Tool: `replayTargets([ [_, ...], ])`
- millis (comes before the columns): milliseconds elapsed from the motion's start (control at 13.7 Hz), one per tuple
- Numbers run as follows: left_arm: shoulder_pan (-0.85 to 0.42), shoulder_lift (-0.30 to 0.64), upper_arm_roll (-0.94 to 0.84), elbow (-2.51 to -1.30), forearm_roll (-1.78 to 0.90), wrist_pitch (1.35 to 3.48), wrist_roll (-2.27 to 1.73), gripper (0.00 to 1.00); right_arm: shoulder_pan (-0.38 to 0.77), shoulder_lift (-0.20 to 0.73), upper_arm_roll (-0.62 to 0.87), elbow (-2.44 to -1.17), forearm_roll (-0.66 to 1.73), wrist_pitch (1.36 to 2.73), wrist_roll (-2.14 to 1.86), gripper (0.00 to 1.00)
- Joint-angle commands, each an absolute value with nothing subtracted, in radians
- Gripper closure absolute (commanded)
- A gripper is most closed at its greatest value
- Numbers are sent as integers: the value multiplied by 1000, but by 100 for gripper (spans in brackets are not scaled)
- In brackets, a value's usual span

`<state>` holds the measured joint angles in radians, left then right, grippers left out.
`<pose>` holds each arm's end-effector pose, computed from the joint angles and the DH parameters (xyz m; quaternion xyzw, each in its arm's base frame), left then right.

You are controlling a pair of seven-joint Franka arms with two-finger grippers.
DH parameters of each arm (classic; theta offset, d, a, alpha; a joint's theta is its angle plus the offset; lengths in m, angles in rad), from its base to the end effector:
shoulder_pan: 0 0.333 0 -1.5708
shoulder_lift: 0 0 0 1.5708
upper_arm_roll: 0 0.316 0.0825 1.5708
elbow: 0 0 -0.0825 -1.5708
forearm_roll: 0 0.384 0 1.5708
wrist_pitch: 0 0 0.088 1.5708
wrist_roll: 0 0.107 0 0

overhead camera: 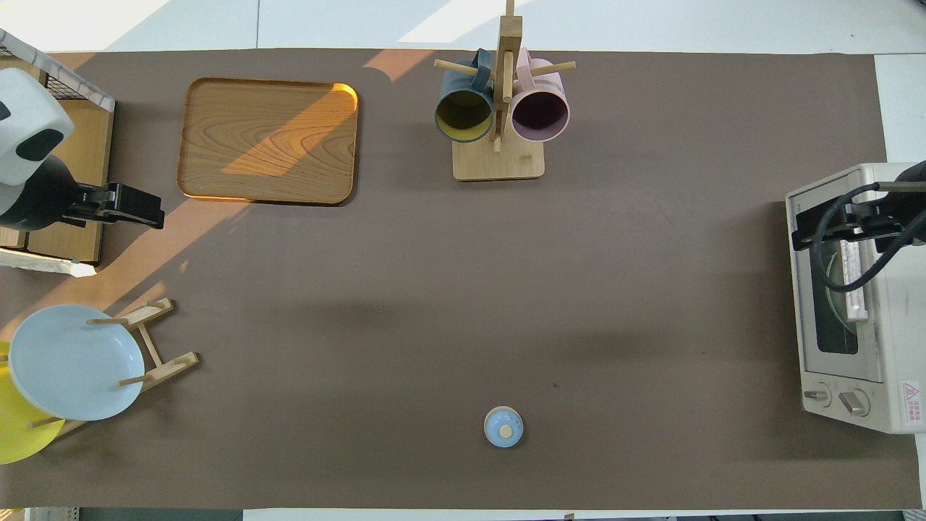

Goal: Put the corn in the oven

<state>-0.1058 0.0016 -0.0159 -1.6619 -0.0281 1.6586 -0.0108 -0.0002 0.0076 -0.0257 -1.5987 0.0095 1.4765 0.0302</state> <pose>0.5560 -0.0708 0.5881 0.9984 -0.0542 -0.0034 0.0138 0.5448 -0.0130 0.5997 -0.9975 0.0279 0.0649 0.0045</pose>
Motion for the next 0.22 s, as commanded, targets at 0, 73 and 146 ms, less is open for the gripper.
replayTargets([
  [0, -94, -26, -21, -1692, -40, 1671, -2, 0, 12, -9, -60, -1611, 2, 1483, 32, 0],
  [73, -94, -26, -21, -1692, -40, 1672, -2, 0, 12, -9, -61, -1611, 0, 1482, 32, 0],
  [146, -94, -26, -21, -1692, -40, 1672, -2, 0, 12, -9, -61, -1611, 0, 1485, 32, 0],
])
